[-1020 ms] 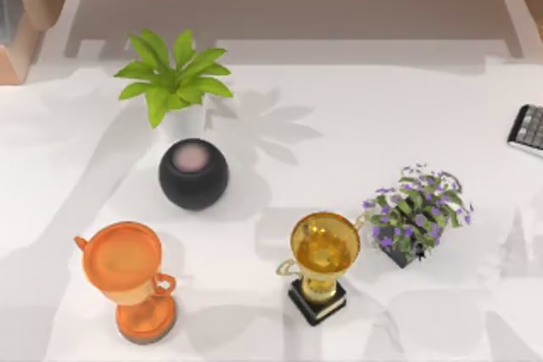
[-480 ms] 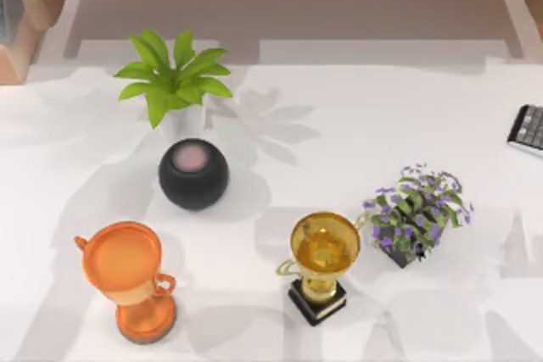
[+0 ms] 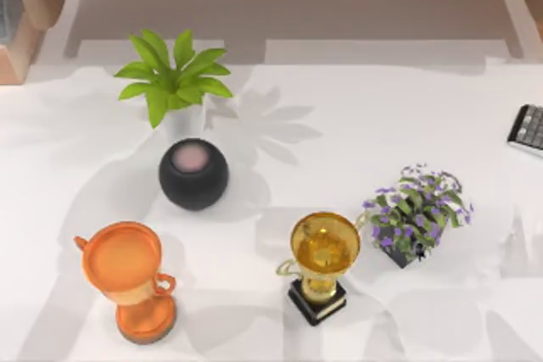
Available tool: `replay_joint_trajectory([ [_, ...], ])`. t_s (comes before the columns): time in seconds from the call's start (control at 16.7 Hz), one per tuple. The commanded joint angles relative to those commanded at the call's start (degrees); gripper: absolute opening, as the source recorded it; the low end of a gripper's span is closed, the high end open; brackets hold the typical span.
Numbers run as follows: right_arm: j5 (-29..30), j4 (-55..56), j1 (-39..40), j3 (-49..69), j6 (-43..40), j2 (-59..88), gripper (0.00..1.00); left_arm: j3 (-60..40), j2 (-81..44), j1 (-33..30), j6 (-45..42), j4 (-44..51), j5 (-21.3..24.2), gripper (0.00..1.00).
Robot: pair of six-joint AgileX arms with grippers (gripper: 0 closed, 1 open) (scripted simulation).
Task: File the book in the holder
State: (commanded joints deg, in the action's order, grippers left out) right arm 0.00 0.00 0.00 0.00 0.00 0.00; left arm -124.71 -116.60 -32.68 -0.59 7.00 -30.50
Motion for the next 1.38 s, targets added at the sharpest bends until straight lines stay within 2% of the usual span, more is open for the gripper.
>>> replay_joint_trajectory([
  [0.42, 0.0, 0.0, 0.0, 0.0, 0.0, 0.0, 1.0, -8.6, -5.4, 0.9, 0.1, 3.1, 1.1, 1.0],
  [0.66, 0.0, 0.0, 0.0, 0.0, 0.0, 0.0, 1.0, -9.1, -5.7, 1.0, 0.1, 3.3, 1.2, 1.0],
  [1.38, 0.0, 0.0, 0.0, 0.0, 0.0, 0.0, 1.0, -9.1, -5.7, 1.0, 0.1, 3.3, 1.2, 0.1],
])
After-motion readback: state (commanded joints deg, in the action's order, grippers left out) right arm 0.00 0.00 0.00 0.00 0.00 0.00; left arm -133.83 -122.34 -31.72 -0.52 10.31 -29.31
